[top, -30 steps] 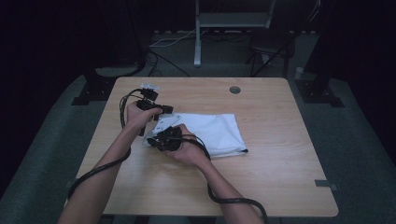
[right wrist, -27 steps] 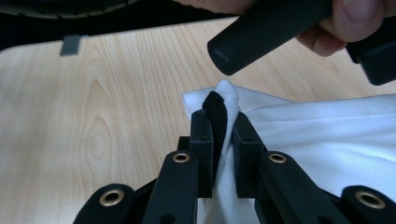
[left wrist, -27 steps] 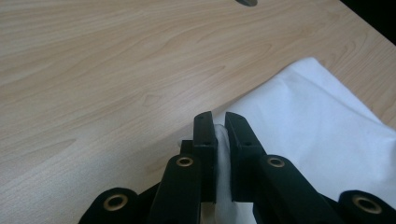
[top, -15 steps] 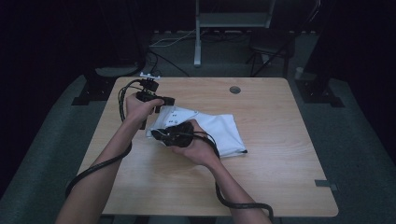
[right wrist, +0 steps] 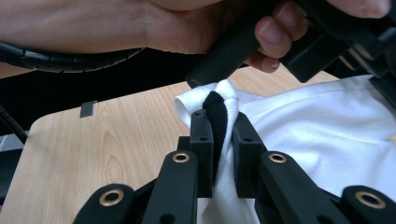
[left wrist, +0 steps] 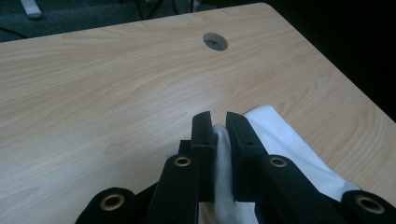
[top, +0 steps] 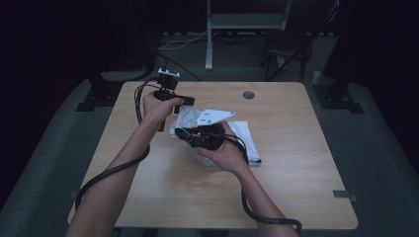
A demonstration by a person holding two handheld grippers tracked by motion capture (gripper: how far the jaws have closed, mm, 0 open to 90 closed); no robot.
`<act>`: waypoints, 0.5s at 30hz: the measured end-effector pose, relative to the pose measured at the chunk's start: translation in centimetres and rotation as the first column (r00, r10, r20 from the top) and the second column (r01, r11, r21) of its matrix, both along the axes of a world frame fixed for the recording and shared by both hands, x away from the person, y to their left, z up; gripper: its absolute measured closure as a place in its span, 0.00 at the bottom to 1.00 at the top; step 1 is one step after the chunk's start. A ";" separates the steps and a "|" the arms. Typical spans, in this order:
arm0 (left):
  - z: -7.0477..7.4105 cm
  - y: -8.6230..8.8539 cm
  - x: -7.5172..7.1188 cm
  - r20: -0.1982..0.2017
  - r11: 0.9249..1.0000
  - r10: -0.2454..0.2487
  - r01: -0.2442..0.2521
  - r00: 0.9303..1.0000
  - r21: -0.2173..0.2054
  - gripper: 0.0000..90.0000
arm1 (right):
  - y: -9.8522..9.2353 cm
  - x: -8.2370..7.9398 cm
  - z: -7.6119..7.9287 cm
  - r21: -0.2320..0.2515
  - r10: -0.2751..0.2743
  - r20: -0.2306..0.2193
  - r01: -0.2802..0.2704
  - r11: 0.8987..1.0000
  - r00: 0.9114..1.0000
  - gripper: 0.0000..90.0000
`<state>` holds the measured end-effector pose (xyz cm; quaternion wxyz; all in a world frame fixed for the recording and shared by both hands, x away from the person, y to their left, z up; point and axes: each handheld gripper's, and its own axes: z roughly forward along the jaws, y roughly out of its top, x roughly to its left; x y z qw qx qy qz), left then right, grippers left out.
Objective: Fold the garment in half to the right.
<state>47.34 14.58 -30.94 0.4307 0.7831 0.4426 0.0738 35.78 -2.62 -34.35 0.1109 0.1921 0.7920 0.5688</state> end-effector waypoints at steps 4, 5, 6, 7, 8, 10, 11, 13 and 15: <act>0.0 -0.7 0.0 -0.004 1.000 -0.006 0.006 1.000 -0.003 0.92 | -0.9 -0.1 0.1 0.016 -0.013 0.000 0.013 1.000 1.000 0.91; 0.0 -0.9 0.0 -0.004 1.000 -0.006 0.006 1.000 -0.005 0.92 | -1.0 -0.2 0.0 0.016 -0.017 -0.003 0.017 1.000 1.000 0.91; 0.1 -1.1 -0.1 -0.003 1.000 -0.006 0.006 1.000 -0.007 0.92 | -1.2 -0.2 0.0 0.016 -0.018 0.002 0.018 1.000 1.000 0.91; 0.1 -1.3 -0.1 0.000 1.000 -0.013 0.013 1.000 -0.003 0.92 | -1.4 -0.3 0.0 0.021 -0.021 -0.001 0.021 1.000 1.000 0.91; 0.1 -1.5 -0.1 0.000 1.000 -0.016 0.016 1.000 -0.005 0.92 | -1.6 -0.3 -0.1 0.028 -0.023 -0.002 0.023 0.999 1.000 0.91; 0.3 -1.8 -0.1 0.003 1.000 -0.016 0.016 1.000 -0.009 0.91 | -2.1 -0.4 -0.1 0.044 -0.031 -0.002 0.031 0.999 1.000 0.91; 0.3 -2.0 0.0 0.004 1.000 -0.017 0.017 1.000 -0.007 0.91 | -2.3 -0.4 -0.1 0.048 -0.036 -0.001 0.036 0.998 0.999 0.91; 0.4 -2.4 0.0 0.013 1.000 -0.020 0.020 1.000 -0.001 0.91 | -2.9 -0.5 -0.2 0.060 -0.043 -0.003 0.043 0.997 0.999 0.91; 0.5 -2.8 0.0 0.022 1.000 -0.023 0.023 1.000 0.006 0.91 | -3.6 -0.6 -0.2 0.075 -0.055 -0.006 0.055 0.996 0.998 0.91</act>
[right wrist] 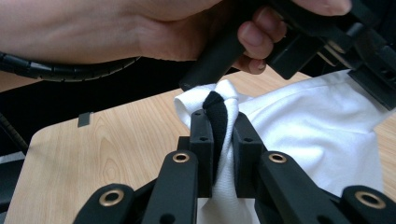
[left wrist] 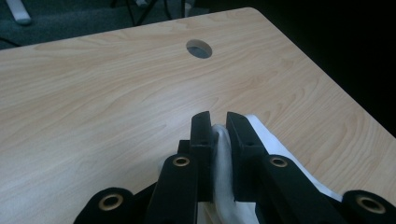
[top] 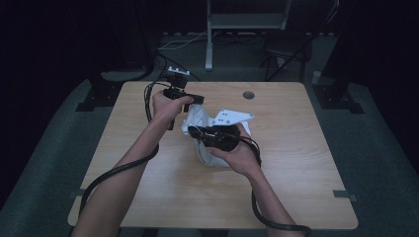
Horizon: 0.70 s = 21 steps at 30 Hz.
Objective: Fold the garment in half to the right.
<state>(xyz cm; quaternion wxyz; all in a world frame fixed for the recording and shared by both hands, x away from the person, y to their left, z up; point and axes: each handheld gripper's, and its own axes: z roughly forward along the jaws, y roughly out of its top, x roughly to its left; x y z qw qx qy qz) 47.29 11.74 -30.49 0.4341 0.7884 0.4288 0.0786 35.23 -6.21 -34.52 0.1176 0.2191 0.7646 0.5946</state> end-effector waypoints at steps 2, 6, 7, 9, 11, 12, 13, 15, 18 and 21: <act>0.0 -0.4 0.0 0.010 1.000 -0.003 0.003 1.000 -0.001 0.91 | -0.5 -0.1 0.0 0.008 -0.007 -0.003 0.007 1.000 1.000 0.91; -0.1 -1.5 -0.2 0.028 1.000 0.000 0.001 1.000 -0.015 0.91 | -1.6 -0.2 0.0 0.021 -0.026 -0.004 0.026 0.999 1.000 0.91; -0.1 -1.7 -0.2 0.032 1.000 0.005 -0.004 0.999 -0.020 0.91 | -1.8 -0.3 0.0 0.023 -0.029 -0.005 0.029 0.999 1.000 0.91; -0.2 -2.0 -0.2 0.034 1.000 0.009 -0.008 0.999 -0.016 0.91 | -2.2 -0.3 0.0 0.021 -0.036 -0.003 0.037 0.999 0.999 0.91; -0.5 -2.4 -0.1 0.031 1.000 0.012 -0.012 0.999 -0.015 0.91 | -2.7 -0.4 -0.1 0.027 -0.046 -0.009 0.046 0.999 0.999 0.91; -0.7 -2.5 -0.1 0.032 1.000 0.011 -0.010 0.999 -0.010 0.91 | -3.0 -0.4 -0.3 0.029 -0.053 -0.014 0.053 0.998 0.999 0.91; -0.8 -2.6 0.0 0.033 1.000 0.012 -0.011 0.999 -0.012 0.91 | -3.2 -0.4 -0.4 0.031 -0.057 -0.015 0.058 0.998 0.998 0.91; -1.0 -2.8 0.0 0.030 1.000 0.019 -0.019 0.999 -0.017 0.91 | -3.6 -0.4 -0.6 0.035 -0.064 -0.019 0.064 0.997 0.998 0.91; -1.2 -3.2 0.1 0.030 1.000 0.024 -0.023 0.999 -0.021 0.91 | -4.3 -0.5 -0.8 0.036 -0.076 -0.026 0.077 0.996 0.997 0.91; -1.4 -3.7 0.1 0.029 1.000 0.022 -0.021 0.999 -0.018 0.90 | -4.8 -0.6 -0.8 0.045 -0.082 -0.029 0.083 0.996 0.996 0.91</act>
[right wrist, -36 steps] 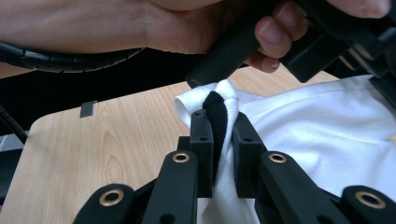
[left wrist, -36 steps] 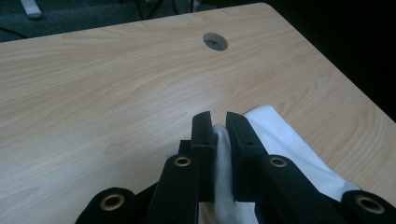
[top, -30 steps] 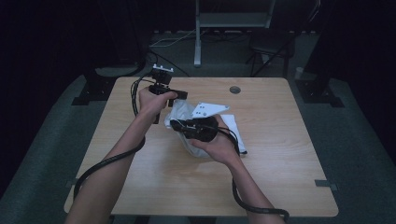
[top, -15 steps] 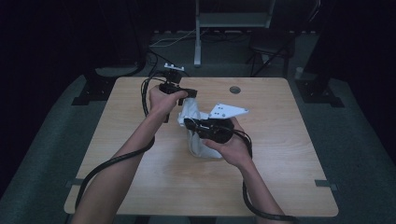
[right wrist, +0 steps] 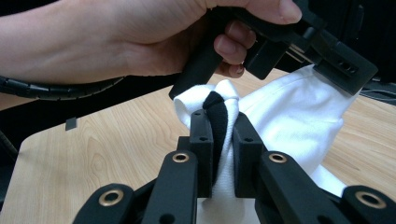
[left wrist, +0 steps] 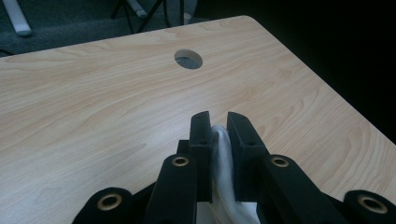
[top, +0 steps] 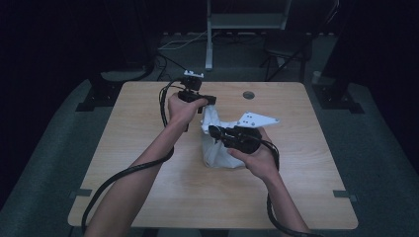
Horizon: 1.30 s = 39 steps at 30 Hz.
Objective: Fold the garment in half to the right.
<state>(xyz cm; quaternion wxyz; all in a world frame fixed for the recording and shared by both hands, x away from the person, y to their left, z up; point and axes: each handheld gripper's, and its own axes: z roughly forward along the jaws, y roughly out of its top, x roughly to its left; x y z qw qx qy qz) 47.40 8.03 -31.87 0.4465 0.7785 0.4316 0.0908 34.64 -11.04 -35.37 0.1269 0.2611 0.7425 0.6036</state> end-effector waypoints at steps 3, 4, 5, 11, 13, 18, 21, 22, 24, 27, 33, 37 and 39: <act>-0.2 -0.6 0.0 0.003 1.000 -0.008 0.008 1.000 -0.002 0.90 | -0.4 -0.2 -0.1 0.001 -0.007 -0.002 0.007 1.000 1.000 0.91; -0.3 -0.8 0.0 0.004 1.000 -0.013 0.013 1.000 -0.002 0.90 | -0.5 -0.2 -0.2 0.002 -0.010 -0.004 0.010 1.000 1.000 0.91; -0.4 -1.0 0.0 0.004 1.000 -0.013 0.013 1.000 -0.002 0.90 | -0.7 -0.3 -0.3 0.004 -0.012 -0.008 0.012 1.000 1.000 0.91; -0.7 -1.7 -0.1 0.001 1.000 -0.028 0.028 1.000 0.006 0.90 | -1.4 -0.5 -0.8 0.006 -0.023 -0.015 0.023 1.000 1.000 0.91; -0.8 -1.9 0.0 -0.003 0.999 -0.036 0.036 0.999 0.005 0.90 | -1.6 -0.5 -0.9 0.005 -0.026 -0.018 0.026 1.000 1.000 0.91; -0.8 -2.4 -0.1 0.004 0.999 -0.048 0.048 0.999 0.001 0.89 | -2.2 -0.7 -1.2 0.004 -0.035 -0.023 0.035 0.999 0.999 0.91; -0.9 -2.6 -0.1 0.009 0.998 -0.059 0.059 0.998 0.000 0.89 | -2.6 -0.9 -1.3 0.004 -0.044 -0.027 0.044 0.999 0.999 0.91; -0.9 -2.7 -0.2 0.008 0.998 -0.063 0.063 0.998 0.000 0.89 | -2.8 -0.9 -1.4 0.011 -0.047 -0.029 0.047 0.999 0.998 0.91; -0.9 -2.8 -0.2 0.012 0.998 -0.069 0.069 0.998 0.003 0.89 | -3.1 -1.0 -1.4 0.014 -0.051 -0.027 0.051 0.999 0.998 0.91; -1.0 -3.0 -0.2 0.013 0.997 -0.071 0.071 0.997 0.001 0.89 | -3.5 -1.1 -1.4 0.016 -0.055 -0.030 0.056 0.998 0.998 0.91; -1.2 -3.6 -0.3 0.016 0.997 -0.071 0.071 0.997 0.004 0.89 | -4.1 -1.3 -1.4 0.028 -0.065 -0.028 0.066 0.997 0.997 0.91; -1.5 -3.9 -0.4 0.022 0.997 -0.071 0.071 0.997 0.013 0.89 | -4.2 -1.4 -1.6 0.028 -0.071 -0.035 0.072 0.997 0.997 0.91; -1.6 -4.1 -0.4 0.020 0.998 -0.070 0.070 0.997 0.011 0.88 | -4.5 -1.4 -1.8 0.031 -0.077 -0.036 0.078 0.996 0.996 0.91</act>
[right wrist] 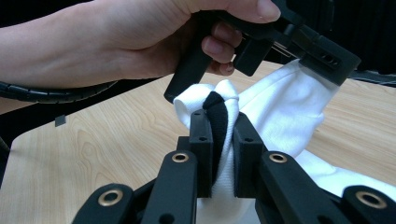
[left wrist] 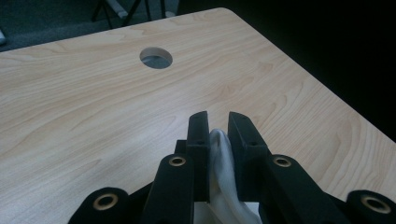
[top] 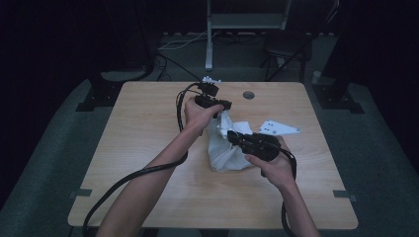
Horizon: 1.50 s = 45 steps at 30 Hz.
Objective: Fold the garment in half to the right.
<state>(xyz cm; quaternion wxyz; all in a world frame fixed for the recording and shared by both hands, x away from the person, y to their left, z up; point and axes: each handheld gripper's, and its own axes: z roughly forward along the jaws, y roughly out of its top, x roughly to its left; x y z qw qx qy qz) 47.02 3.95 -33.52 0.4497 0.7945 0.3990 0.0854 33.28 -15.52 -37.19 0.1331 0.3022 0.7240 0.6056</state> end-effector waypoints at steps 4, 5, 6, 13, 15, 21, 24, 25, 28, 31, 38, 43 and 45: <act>-0.2 -0.2 0.1 0.000 1.000 0.003 -0.003 1.000 -0.004 0.88 | -0.5 -0.1 -0.3 0.001 -0.011 -0.006 0.011 1.000 1.000 0.90; -0.3 -0.3 0.1 -0.002 1.000 0.004 -0.004 1.000 -0.003 0.88 | -0.6 -0.1 -0.3 0.003 -0.015 -0.007 0.015 1.000 1.000 0.90; -0.4 -0.4 0.1 -0.003 1.000 -0.002 0.002 1.000 0.002 0.88 | -0.7 -0.2 -0.4 0.003 -0.017 -0.007 0.017 1.000 1.000 0.91; -0.8 -0.9 0.0 -0.001 1.000 -0.011 0.011 1.000 0.008 0.89 | -1.2 -0.3 -1.0 0.007 -0.029 -0.020 0.029 1.000 0.999 0.90; -0.9 -1.1 0.0 0.003 1.000 -0.019 0.019 1.000 0.012 0.89 | -1.4 -0.4 -1.1 0.006 -0.033 -0.020 0.033 0.999 0.999 0.91; -1.1 -1.5 -0.1 0.009 1.000 -0.020 0.020 1.000 0.015 0.88 | -1.9 -0.6 -1.3 0.009 -0.052 -0.026 0.052 0.999 0.998 0.90; -1.1 -1.5 -0.1 0.010 0.999 -0.030 0.030 0.999 0.026 0.88 | -2.2 -0.7 -1.5 0.014 -0.061 -0.026 0.061 0.998 0.998 0.90; -1.1 -1.5 -0.1 0.011 0.999 -0.030 0.029 0.999 0.027 0.88 | -2.3 -0.7 -1.6 0.016 -0.065 -0.031 0.065 0.998 0.997 0.90; -1.2 -1.7 -0.1 0.010 0.999 -0.034 0.034 0.999 0.028 0.88 | -2.5 -0.7 -1.8 0.016 -0.071 -0.031 0.071 0.997 0.997 0.90; -1.4 -1.9 -0.1 0.010 0.999 -0.031 0.031 0.999 0.025 0.88 | -2.7 -0.8 -1.9 0.015 -0.075 -0.034 0.076 0.997 0.997 0.90; -1.6 -2.3 -0.1 0.008 0.998 -0.042 0.041 0.999 0.038 0.88 | -3.3 -1.0 -2.2 0.020 -0.088 -0.046 0.089 0.996 0.995 0.90; -1.7 -2.5 -0.1 0.009 0.998 -0.044 0.043 0.999 0.048 0.87 | -3.6 -1.1 -2.4 0.016 -0.098 -0.049 0.099 0.995 0.994 0.90; -1.8 -2.5 -0.2 0.010 0.998 -0.044 0.044 0.999 0.046 0.88 | -3.7 -1.2 -2.5 0.015 -0.099 -0.051 0.100 0.995 0.994 0.90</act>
